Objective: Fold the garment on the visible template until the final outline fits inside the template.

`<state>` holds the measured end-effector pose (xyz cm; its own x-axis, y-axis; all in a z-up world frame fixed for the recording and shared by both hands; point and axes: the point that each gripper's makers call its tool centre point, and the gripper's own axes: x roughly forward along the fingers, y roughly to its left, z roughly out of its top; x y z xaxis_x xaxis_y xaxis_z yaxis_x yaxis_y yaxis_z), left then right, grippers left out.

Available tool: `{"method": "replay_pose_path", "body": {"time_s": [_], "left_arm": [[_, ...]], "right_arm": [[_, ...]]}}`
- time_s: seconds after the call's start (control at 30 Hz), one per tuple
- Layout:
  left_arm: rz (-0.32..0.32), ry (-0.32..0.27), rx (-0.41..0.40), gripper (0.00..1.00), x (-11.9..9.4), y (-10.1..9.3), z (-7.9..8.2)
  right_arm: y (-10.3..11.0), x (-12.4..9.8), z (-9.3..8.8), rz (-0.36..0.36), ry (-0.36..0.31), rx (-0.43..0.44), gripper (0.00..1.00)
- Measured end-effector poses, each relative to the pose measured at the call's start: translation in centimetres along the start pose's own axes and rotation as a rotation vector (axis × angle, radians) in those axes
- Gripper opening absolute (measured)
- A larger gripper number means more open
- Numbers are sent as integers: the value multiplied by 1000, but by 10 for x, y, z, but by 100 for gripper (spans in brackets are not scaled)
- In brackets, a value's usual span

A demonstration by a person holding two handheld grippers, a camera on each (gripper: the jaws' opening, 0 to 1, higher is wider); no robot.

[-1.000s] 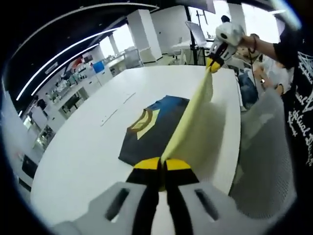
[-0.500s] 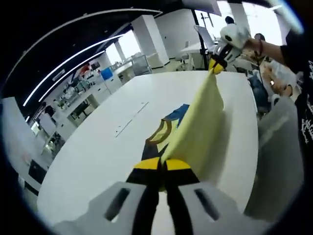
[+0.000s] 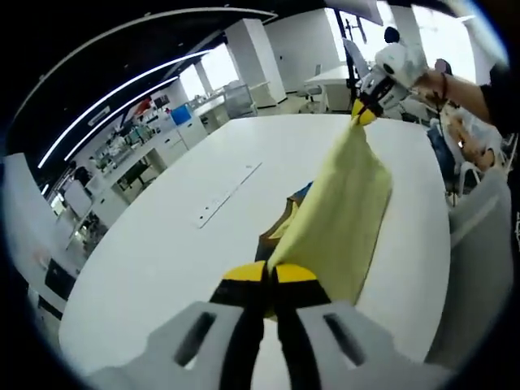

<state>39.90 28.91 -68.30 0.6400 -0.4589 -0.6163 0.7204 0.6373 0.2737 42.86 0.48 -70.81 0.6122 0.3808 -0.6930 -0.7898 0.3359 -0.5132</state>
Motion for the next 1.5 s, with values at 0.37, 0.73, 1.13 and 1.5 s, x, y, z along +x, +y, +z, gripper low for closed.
{"method": "replay_pose_path", "body": {"time_s": [0.37,0.73,1.13,1.5], "left_arm": [[-26,18,-247,0,53,26,-28],[-36,82,-265,0,98,37,-68],[-60,156,-233,0,127,34,-98],[-30,159,-201,2,136,37,-111]], "right_arm": [[-3,50,-14,41,4,57,0],[-2,103,-28,110,23,90,0],[12,132,-45,169,88,81,0],[16,145,-56,201,139,137,0]]}}
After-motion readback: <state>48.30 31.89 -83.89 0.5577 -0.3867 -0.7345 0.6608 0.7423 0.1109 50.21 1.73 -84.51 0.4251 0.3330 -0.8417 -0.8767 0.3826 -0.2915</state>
